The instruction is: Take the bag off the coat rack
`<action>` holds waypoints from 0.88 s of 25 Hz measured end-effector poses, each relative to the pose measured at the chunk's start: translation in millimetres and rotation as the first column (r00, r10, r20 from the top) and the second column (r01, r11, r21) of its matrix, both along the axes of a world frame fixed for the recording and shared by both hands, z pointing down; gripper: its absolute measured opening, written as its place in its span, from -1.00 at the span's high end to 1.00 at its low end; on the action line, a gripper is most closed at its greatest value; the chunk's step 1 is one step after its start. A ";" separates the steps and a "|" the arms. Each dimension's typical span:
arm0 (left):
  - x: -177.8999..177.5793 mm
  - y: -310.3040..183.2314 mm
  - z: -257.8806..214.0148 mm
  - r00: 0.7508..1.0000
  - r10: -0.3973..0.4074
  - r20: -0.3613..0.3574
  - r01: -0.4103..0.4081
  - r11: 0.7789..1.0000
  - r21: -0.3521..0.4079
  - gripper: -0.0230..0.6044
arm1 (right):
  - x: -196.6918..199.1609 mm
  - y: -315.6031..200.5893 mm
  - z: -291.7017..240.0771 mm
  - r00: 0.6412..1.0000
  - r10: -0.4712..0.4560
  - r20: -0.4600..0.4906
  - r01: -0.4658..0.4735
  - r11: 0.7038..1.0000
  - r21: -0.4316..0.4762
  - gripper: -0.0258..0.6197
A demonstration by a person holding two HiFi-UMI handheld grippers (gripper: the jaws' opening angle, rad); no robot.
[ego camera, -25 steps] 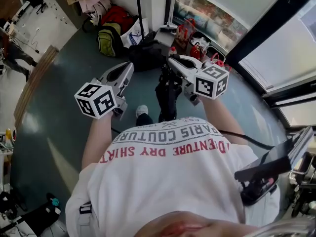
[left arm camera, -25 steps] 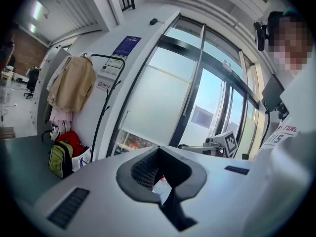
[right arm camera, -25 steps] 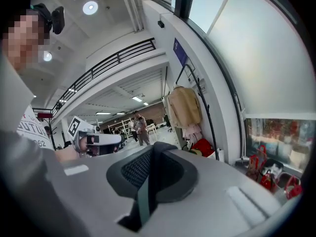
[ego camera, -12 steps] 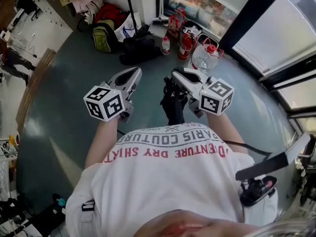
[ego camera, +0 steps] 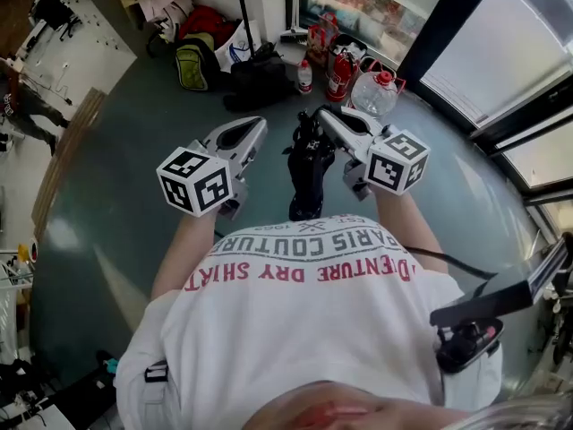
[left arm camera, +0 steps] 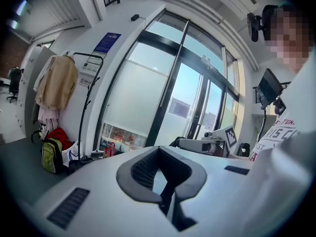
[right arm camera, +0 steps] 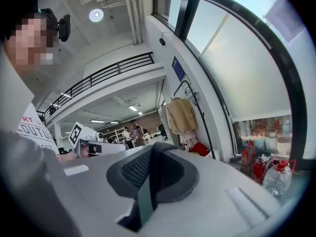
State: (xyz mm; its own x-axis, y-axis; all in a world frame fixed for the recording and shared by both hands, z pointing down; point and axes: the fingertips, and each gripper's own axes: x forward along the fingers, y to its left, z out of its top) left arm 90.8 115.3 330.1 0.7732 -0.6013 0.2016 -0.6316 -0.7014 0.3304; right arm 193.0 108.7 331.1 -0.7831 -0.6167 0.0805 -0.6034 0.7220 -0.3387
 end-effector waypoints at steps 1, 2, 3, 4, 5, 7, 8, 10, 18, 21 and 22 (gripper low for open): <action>-2.7 3.5 -0.5 1.000 -0.004 0.000 0.004 1.000 -0.001 0.92 | -2.4 1.6 -1.7 1.000 -0.003 0.003 0.003 1.000 0.000 0.87; -4.8 6.3 -0.8 1.000 -0.007 0.001 0.007 1.000 -0.002 0.92 | -4.6 2.9 -2.3 1.000 -0.007 0.005 0.007 1.000 -0.001 0.87; -7.0 9.0 -0.8 1.000 -0.010 0.001 0.010 1.000 -0.002 0.92 | -6.8 4.3 -1.9 1.000 -0.010 0.008 0.010 1.000 -0.005 0.87; -10.2 12.2 -0.9 1.000 -0.014 0.000 0.014 1.000 0.000 0.92 | -9.5 6.2 -0.7 1.000 -0.011 0.012 0.012 1.000 -0.012 0.87; -14.7 16.1 -1.2 1.000 -0.017 -0.003 0.017 1.000 0.002 0.92 | -13.1 8.9 0.6 1.000 -0.011 0.016 0.011 1.000 -0.019 0.87; -25.7 23.7 -2.3 1.000 -0.025 -0.007 0.026 1.000 0.005 0.92 | -22.8 15.4 3.3 1.000 -0.012 0.015 0.013 0.999 -0.033 0.87; -30.6 25.7 -2.9 0.999 -0.031 -0.008 0.031 1.000 0.005 0.92 | -27.3 17.8 4.9 1.000 -0.015 0.011 0.015 0.999 -0.038 0.87; -36.5 26.5 -4.1 0.999 -0.041 -0.009 0.041 0.999 0.005 0.92 | -32.8 20.4 7.8 1.000 -0.019 0.007 0.019 0.999 -0.049 0.87; -46.1 51.5 -6.0 0.999 -0.045 -0.015 0.045 0.999 0.012 0.92 | -50.2 52.4 1.6 0.999 -0.048 -0.009 0.048 0.999 -0.022 0.87; -46.1 56.8 -7.6 0.999 -0.041 -0.012 0.041 0.999 0.011 0.92 | -51.6 57.3 -1.3 0.999 -0.050 -0.011 0.049 0.999 -0.019 0.87; -46.5 58.5 -8.6 0.999 -0.041 -0.012 0.041 0.999 0.011 0.92 | -52.0 58.7 -2.0 0.999 -0.049 -0.010 0.049 0.999 -0.019 0.87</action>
State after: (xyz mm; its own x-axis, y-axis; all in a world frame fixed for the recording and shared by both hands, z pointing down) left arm 44.3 173.8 321.6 0.7502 -0.6345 0.1858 -0.6559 -0.6790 0.3298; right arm 141.0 167.4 329.1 -0.8115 -0.5757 0.1002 -0.5709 0.7445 -0.3462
